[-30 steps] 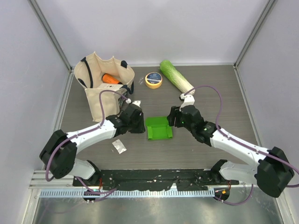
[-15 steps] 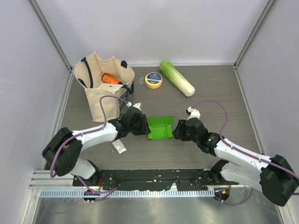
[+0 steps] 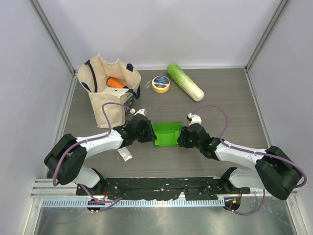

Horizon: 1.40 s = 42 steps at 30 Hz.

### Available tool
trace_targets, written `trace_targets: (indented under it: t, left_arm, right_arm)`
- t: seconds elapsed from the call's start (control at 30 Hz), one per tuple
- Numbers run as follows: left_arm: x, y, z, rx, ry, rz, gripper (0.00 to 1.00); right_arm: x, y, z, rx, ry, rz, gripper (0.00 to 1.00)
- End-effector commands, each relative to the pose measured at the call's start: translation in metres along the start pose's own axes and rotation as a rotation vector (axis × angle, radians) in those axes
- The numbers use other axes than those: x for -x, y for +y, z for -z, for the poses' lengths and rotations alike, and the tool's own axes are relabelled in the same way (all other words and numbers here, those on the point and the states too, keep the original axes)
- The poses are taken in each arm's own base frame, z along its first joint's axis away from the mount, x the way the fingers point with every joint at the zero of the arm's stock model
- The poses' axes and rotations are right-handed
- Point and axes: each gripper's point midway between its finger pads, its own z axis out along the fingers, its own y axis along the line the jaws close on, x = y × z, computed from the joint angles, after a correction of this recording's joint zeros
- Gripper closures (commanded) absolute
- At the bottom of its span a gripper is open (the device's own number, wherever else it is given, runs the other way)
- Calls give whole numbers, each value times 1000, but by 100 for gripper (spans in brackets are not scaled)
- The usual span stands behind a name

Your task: Fold the paper box

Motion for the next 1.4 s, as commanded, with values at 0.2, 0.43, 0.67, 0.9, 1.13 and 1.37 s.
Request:
trace_targets:
  t: [0.2,0.43,0.67,0.9,1.13,1.37]
  left_arm:
    - [8,-9,-10,-6,-25,-5,67]
    - [7,-11,-12,-2,-20,-12,68]
    - [8,-8,-7,11,-27,-24,68]
    - [9,-3,-6,27,-41,-23,67]
    - [15,9,8,63,-103,15,64]
    - [19,22,28,125,-132,3,52]
  right_arm:
    - [31,13,-6,-4,-118,33,65]
    - [28,13,-14,-23,-104,59,69]
    - [21,8,-23,-103,-87,118,86]
    - [3,-10,-26,-429,-49,309,99]
    - [-30,-17,-45,-600,7,415,99]
    - [-46,-16,-54,-562,30,404,99]
